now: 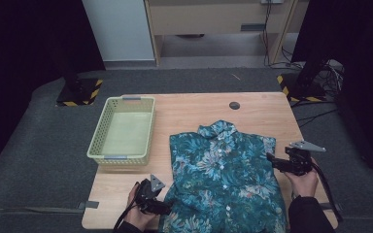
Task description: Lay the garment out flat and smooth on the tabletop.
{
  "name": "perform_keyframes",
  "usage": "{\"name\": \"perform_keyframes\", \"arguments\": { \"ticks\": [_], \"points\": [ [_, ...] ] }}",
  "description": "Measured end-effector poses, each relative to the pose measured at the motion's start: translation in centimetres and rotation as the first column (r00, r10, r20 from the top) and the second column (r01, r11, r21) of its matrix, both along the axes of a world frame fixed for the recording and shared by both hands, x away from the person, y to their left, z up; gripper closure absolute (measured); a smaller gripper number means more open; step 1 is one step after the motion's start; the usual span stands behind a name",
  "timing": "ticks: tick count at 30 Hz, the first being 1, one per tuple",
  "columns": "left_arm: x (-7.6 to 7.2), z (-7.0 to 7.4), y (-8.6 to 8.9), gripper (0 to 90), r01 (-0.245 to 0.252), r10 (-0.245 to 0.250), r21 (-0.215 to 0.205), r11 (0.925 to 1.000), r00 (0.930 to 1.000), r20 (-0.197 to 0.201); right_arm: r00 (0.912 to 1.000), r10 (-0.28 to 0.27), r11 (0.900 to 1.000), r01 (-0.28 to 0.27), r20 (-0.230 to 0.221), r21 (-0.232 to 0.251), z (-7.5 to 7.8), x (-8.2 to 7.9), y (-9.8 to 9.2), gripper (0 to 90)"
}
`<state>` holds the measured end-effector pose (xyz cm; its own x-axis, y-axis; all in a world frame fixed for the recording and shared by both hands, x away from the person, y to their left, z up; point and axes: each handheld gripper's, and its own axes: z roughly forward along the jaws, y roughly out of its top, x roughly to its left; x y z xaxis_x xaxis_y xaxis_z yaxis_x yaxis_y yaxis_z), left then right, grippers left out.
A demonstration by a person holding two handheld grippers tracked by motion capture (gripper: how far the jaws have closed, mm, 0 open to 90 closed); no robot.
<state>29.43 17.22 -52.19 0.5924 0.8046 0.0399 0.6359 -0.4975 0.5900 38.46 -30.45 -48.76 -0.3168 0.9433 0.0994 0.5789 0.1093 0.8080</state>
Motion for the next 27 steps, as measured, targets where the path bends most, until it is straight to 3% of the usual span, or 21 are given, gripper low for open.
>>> {"name": "perform_keyframes", "arguments": {
  "ticks": [9, 17, 23, 27],
  "points": [
    [0.1, -0.1, 0.6, 2.1, -0.009, 0.009, -0.014, 0.9999, 0.9999, -0.013, 0.9983, -0.052, 0.999, 0.052, -0.028, 0.007, -0.9, 2.2, -0.5, 21.0],
    [0.2, -0.1, 0.7, 1.7, -0.009, 0.009, -0.021, 0.9997, 0.9998, -0.020, 0.9951, -0.080, 0.996, 0.081, -0.059, 0.022, -1.9, 3.7, -0.7, 29.5],
    [0.3, -0.2, 0.7, 1.7, -0.008, 0.008, -0.024, 0.9997, 0.9997, -0.021, 0.9918, -0.086, 0.996, 0.087, -0.095, 0.004, -3.0, 4.9, -0.3, 32.7],
    [0.3, -0.2, 0.7, 1.6, -0.014, 0.013, -0.027, 0.9995, 0.9996, -0.025, 0.9900, -0.077, 0.997, 0.073, -0.118, -0.039, -3.6, 5.1, 0.1, 39.5]
  ]
}}
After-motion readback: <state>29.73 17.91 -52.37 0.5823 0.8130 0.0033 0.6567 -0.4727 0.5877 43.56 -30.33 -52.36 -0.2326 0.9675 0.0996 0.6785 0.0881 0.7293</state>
